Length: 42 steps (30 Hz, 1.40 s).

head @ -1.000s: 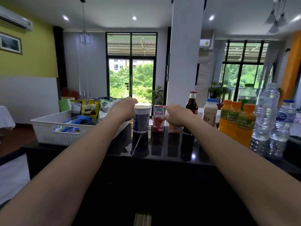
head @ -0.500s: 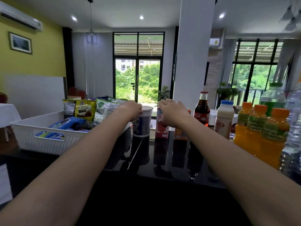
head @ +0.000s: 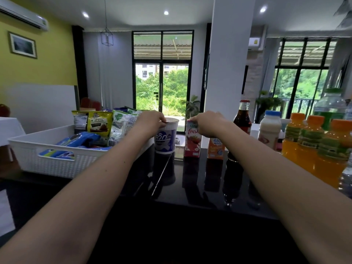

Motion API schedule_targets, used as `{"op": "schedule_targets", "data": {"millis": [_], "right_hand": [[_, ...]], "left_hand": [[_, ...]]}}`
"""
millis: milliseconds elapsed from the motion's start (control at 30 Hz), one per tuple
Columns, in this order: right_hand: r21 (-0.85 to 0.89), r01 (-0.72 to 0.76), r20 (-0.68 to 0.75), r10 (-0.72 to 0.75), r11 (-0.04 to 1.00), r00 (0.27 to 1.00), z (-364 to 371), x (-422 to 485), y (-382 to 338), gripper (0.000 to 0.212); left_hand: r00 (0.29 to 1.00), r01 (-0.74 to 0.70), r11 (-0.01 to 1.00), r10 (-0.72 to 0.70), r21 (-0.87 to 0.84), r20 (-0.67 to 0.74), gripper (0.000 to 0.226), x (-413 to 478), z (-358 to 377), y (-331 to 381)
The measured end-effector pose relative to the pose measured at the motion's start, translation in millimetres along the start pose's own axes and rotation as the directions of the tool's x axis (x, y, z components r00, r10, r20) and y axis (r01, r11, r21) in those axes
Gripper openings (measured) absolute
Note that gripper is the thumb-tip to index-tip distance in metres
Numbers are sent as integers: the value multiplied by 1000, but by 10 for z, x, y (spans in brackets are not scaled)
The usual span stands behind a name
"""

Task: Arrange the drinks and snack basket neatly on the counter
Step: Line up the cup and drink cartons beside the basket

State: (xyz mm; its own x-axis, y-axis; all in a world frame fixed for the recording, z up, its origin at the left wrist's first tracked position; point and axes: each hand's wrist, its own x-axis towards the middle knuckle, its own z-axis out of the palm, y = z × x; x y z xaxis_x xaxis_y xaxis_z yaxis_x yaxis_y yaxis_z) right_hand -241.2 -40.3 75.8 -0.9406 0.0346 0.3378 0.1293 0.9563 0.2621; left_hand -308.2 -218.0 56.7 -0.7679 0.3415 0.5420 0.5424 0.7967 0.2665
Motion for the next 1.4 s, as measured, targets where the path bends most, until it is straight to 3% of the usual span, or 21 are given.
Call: {"op": "schedule_targets", "data": {"millis": [133,233,300,367,400,500,567,667,733,833,933,1033,1167,1233,1333,1400], "right_hand": [[59,-14,34,11,998,999,20,30,27,62],[-2,-3,45,3,1000,999,-4,-11,14,63],[-30,15,64,-13,999,998,-20,-29,11,63],[-51,34,72,-30,998,997,-46,-25,27,58],[-62,41,62,-37,997,997,-56,-11,40,54],[-109,-1,40,5,994,999,-69,22,88,49],[-105,-37,55,43,994,998,-92,20,106,51],[6,-63,31,63,998,998,-171,-16,176,46],[57,-102,73,98,993,993,-220,-51,245,37],[48,-125,134,117,991,984,-221,-90,347,34],[24,-72,173,67,997,983,-210,-130,396,40],[16,-24,194,21,1000,981,-181,-174,409,46],[16,-34,89,33,999,995,-92,-100,526,47],[35,-43,73,41,998,997,-70,-81,573,37],[45,-45,47,43,998,998,-38,-78,567,30],[50,-35,27,34,998,999,-31,-70,548,29]], "left_hand": [[1000,12,1000,-12,5,-7,30,-22,28,18],[1000,15,997,-17,69,24,54,-241,185,94],[998,-13,998,17,65,-62,63,-529,338,191],[985,-22,999,26,27,-168,55,-799,466,241],[990,20,1000,-18,12,-140,51,-898,501,237],[969,183,981,-191,67,154,49,-978,515,155],[952,156,985,-169,71,254,49,-995,492,129],[998,-26,998,29,-50,60,38,-1031,459,222],[988,-139,986,131,-96,-84,34,-971,405,318],[984,-157,979,144,-132,-104,36,-657,297,489],[985,-171,985,170,-26,-30,42,-283,218,671],[972,-226,952,207,204,111,57,7,210,792],[931,-202,914,67,353,360,62,300,274,742],[921,-213,898,54,384,387,58,334,279,734],[927,-302,854,159,424,340,43,295,207,781],[933,-318,830,189,457,305,49,283,145,793]]}}
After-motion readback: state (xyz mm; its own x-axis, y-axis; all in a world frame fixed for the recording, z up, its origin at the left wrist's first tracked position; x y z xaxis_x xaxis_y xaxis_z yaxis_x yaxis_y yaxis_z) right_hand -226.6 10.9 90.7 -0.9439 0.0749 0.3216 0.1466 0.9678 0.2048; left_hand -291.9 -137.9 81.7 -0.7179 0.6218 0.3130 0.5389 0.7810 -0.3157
